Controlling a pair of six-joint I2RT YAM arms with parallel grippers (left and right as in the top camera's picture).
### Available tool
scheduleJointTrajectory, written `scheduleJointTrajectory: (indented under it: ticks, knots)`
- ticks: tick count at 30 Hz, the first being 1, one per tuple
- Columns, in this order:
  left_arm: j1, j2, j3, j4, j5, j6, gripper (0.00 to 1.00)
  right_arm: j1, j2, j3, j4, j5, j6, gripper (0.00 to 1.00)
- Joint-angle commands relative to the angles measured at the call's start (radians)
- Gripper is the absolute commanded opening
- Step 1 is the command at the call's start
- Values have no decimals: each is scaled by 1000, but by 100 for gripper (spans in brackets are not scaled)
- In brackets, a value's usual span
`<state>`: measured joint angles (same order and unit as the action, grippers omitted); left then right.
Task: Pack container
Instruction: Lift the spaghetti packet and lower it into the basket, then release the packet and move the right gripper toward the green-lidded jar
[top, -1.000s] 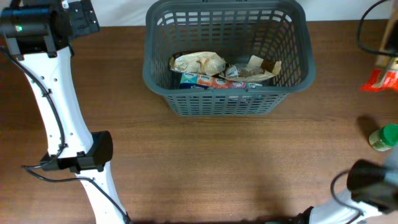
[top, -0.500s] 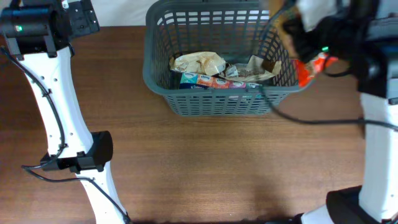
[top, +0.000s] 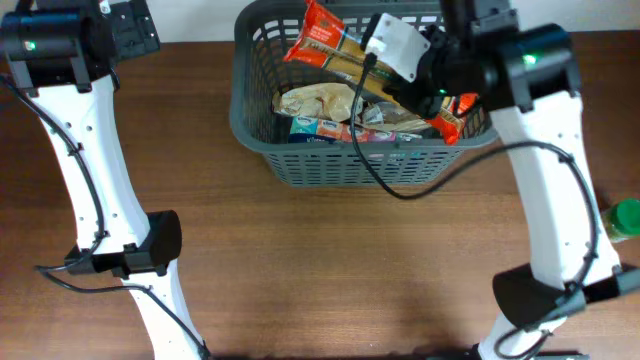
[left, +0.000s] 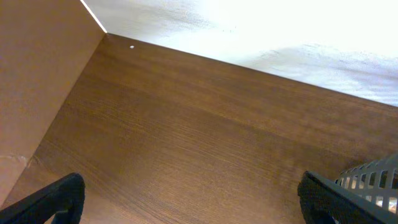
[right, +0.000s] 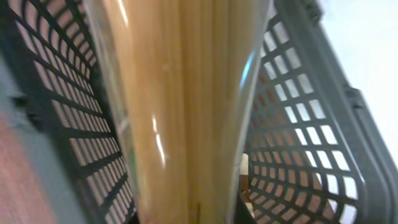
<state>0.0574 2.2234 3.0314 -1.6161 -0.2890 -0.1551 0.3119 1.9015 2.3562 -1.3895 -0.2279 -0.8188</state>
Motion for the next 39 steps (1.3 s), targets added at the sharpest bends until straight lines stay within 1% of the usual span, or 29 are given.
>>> scheduleJointTrajectory:
  ticks: [1, 5, 9, 11, 12, 13, 14, 22, 23, 25, 26, 27, 29, 31, 33, 35, 36, 37, 39]
  knots:
    - [-2, 7, -2, -1, -11, -13, 99, -20, 53, 37, 24, -31, -38, 4]
    - [-4, 7, -2, -1, -11, -13, 99, -46, 169, 37, -7, -36, -38, 4]
    - [-2, 7, -2, -1, -11, -13, 99, -46, 226, 32, -37, -58, -35, 4]
    - [-2, 7, -2, -1, -11, -13, 99, -46, 232, 29, -33, -56, -12, 4]
    - [-2, 7, -2, -1, -11, -13, 99, -46, 232, 29, -33, -56, -10, 12]
    - [-2, 7, -2, -1, -11, -13, 99, -46, 230, 29, -34, -55, 2, 92]
    - [-3, 7, -2, -1, -11, -13, 99, -46, 230, 29, -33, -54, 11, 99]
    - [-2, 7, -2, -1, -11, -13, 99, -46, 205, 35, -8, -52, 74, 99]
    - [-2, 7, -2, -1, -11, -13, 99, -46, 190, 44, 16, -32, 129, 99]
    - [-4, 7, -2, -1, -11, -13, 99, -47, 166, 72, 63, 85, 296, 99]
    - [-4, 7, -2, -1, -11, -13, 99, -51, 154, 98, 74, 183, 409, 99]
    - [-4, 7, -2, -1, -11, -13, 99, -66, 139, 147, 63, 326, 560, 99]
    - [-2, 7, -2, -2, -11, -13, 99, -101, 122, 202, 27, 463, 722, 99]
    - [-3, 7, -2, -1, -11, -13, 99, -179, 103, 254, -48, 550, 909, 99]
    - [-2, 7, -2, -1, -11, -13, 99, -306, 96, 290, -159, 554, 1112, 99]
    - [-3, 7, -2, -1, -11, -13, 99, -449, 96, 296, -273, 550, 1274, 99]
    - [-3, 7, -2, -1, -11, -13, 99, -488, 96, 296, -302, 551, 1305, 99]
    - [-3, 7, -2, -1, -11, -13, 99, -575, 96, 286, -309, 515, 1314, 99]
    - [-2, 7, -2, -1, -11, -13, 99, -681, 95, 286, -309, 492, 1314, 99]
